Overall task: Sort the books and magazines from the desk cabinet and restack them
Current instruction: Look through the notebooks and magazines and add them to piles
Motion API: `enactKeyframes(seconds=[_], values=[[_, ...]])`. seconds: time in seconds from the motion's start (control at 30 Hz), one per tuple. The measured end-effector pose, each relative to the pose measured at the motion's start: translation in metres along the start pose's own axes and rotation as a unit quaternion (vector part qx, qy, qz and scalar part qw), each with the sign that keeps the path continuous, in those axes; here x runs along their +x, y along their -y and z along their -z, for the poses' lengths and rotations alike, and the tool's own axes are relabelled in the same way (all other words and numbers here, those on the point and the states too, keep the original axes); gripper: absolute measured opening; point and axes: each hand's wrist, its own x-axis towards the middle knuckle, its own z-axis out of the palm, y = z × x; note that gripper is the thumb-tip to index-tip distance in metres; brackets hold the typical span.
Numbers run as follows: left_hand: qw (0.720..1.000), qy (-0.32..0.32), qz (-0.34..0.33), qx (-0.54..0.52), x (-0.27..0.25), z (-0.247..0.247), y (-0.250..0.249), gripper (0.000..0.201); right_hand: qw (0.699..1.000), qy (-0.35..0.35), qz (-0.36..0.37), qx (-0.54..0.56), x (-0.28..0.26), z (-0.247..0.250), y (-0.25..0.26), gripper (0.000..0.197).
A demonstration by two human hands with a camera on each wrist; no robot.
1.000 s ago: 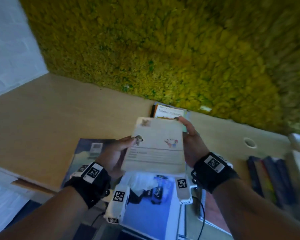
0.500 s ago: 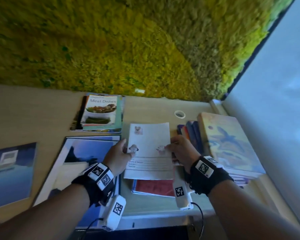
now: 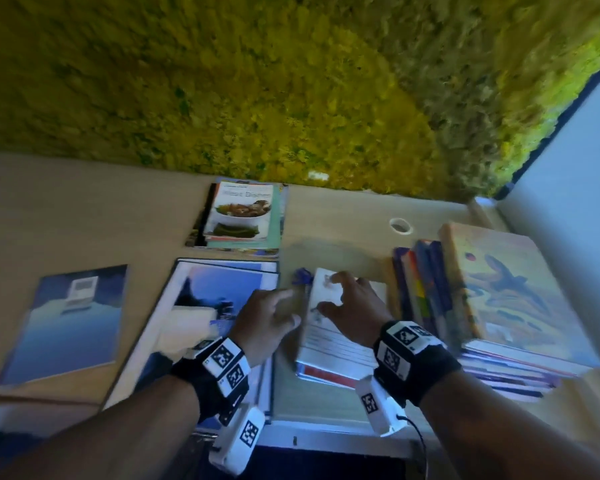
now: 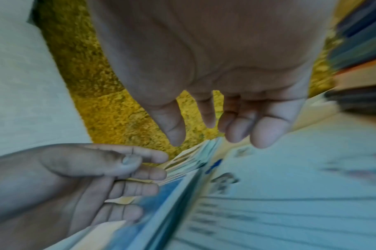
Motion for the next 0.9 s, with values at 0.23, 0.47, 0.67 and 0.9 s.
enactKeyframes(seconds=[0.23, 0.47, 0.67, 0.9], values=[[0.961, -0.218, 0.133, 0.106, -0.046, 0.147, 0.117, 0.052, 0.972, 0.162, 0.159, 0.056, 0.039, -0.093, 0.137, 0.037], [0.914, -0.213, 0.304, 0.166, -0.1, 0.225, 0.195, 0.074, 0.954, 0.197, 0.224, -0.021, 0.047, -0.181, 0.256, 0.038], [0.935, -0.232, 0.268, 0.032, -0.095, 0.245, 0.222, 0.055, 0.972, 0.177, 0.15, 0.023, 0.06, -0.214, 0.287, 0.044], [0.855, -0.237, 0.179, -0.425, -0.091, 0.263, 0.203, 0.042, 0.941, 0.189, 0.046, 0.276, 0.062, -0.206, 0.291, 0.041]])
